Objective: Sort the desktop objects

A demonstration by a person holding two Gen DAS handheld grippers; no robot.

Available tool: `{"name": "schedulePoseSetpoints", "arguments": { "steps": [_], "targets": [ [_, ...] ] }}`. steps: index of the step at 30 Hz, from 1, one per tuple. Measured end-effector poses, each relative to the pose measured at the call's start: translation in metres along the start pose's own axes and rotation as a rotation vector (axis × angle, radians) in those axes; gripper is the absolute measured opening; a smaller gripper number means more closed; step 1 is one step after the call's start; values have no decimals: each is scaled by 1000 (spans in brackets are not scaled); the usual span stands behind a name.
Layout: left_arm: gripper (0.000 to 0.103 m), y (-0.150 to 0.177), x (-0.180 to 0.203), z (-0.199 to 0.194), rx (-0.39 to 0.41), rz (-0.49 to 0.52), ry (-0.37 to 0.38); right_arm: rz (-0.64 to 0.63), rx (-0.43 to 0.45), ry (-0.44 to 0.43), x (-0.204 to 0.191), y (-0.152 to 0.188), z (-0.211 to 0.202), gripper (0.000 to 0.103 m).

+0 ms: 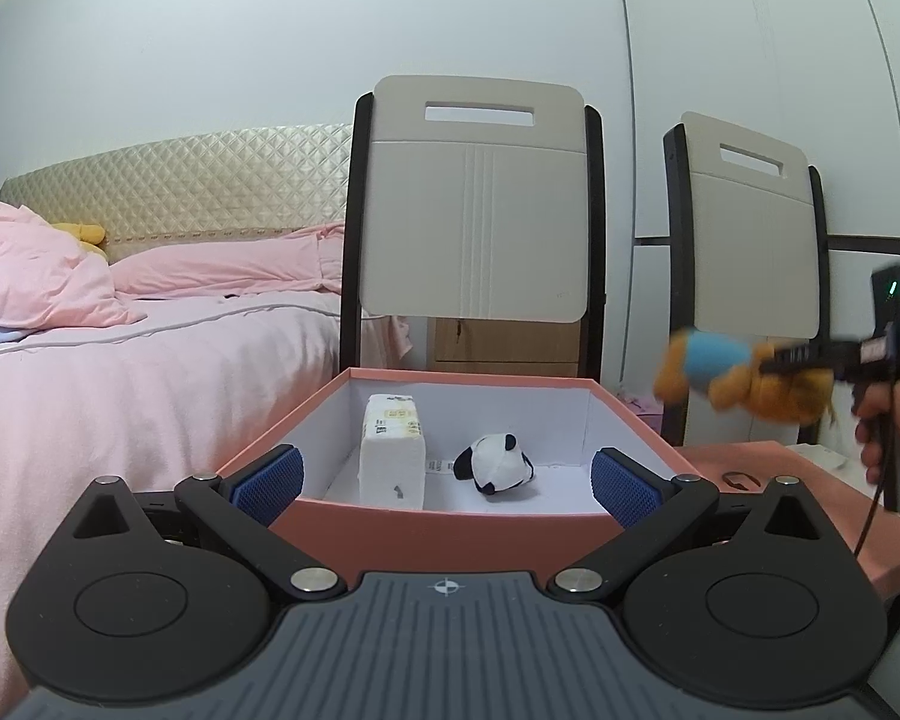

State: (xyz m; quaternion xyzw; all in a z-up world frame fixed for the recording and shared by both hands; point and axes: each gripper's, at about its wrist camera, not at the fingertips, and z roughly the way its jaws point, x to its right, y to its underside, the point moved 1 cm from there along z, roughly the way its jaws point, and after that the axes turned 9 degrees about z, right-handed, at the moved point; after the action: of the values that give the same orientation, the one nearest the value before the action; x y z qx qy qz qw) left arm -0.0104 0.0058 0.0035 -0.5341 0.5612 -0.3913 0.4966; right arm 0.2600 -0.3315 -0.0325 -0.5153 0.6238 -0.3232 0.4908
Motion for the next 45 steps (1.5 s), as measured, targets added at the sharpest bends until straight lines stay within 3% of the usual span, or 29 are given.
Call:
{"name": "schedulePoseSetpoints", "arguments": {
  "steps": [4, 7, 12, 16, 26, 34, 37, 45],
  "targets": [
    [103, 0, 0, 0, 3, 1, -2, -28, 66, -134, -39, -10, -37, 69],
    [103, 0, 0, -1, 6, 2, -4, -35, 61, -256, -73, -10, -52, 70],
    [103, -2, -4, -2, 16, -18, -15, -124, -25, -438, -137, 8, -61, 71],
    [103, -3, -9, -3, 24, -38, -22, -203, -131, -521, -181, 31, -53, 71],
    [103, -1, -22, 0, 13, -100, -18, -355, -311, -463, -229, 65, -33, 73],
    [103, -4, -19, -1, 10, -78, -10, -377, -319, -461, -222, 67, -31, 89],
    [103, -5, -17, -2, 10, -69, -8, -348, -295, -470, -213, 64, -38, 98],
    [103, -2, -14, -6, 16, -59, 4, -225, -123, -458, -170, 42, -88, 102]
  ]
}}
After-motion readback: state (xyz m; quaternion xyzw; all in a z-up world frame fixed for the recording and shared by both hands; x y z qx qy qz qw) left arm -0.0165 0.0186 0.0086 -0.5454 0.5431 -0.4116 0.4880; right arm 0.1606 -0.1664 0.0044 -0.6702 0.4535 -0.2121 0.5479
